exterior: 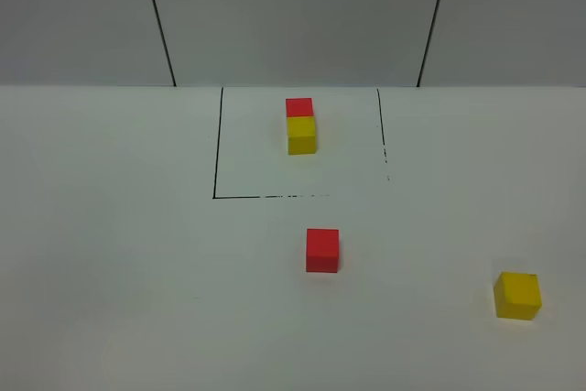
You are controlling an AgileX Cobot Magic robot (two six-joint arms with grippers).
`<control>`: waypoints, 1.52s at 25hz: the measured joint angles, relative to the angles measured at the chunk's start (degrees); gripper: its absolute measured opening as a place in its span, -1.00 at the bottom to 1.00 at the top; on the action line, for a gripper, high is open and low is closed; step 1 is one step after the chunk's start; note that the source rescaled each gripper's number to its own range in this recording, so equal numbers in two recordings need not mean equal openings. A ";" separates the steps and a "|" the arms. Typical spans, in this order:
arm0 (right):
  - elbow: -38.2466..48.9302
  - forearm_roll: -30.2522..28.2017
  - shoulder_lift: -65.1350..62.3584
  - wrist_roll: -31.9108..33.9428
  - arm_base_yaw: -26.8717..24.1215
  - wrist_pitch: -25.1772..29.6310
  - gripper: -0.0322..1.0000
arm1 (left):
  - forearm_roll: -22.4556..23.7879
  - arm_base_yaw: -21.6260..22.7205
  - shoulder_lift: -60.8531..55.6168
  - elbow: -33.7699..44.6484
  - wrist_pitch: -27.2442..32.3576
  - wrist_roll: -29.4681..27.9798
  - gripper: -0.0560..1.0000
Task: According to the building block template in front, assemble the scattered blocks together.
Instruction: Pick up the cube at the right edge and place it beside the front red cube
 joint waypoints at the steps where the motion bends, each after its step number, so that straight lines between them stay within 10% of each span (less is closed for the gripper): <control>1: 0.00 0.00 0.00 0.00 0.00 0.00 0.58 | 0.00 0.00 0.00 0.00 0.00 0.00 -0.07; 13: -2.86 -0.50 22.84 3.12 0.00 -3.06 0.99 | -0.06 0.00 0.00 0.00 0.00 0.00 -0.07; 26: -21.88 2.27 77.77 0.16 7.67 -7.02 1.00 | -0.06 0.00 0.00 0.00 0.00 0.00 -0.07; 38: -29.27 1.99 97.57 -0.49 12.01 -13.00 1.00 | -0.06 0.00 0.00 0.00 0.11 0.00 -0.07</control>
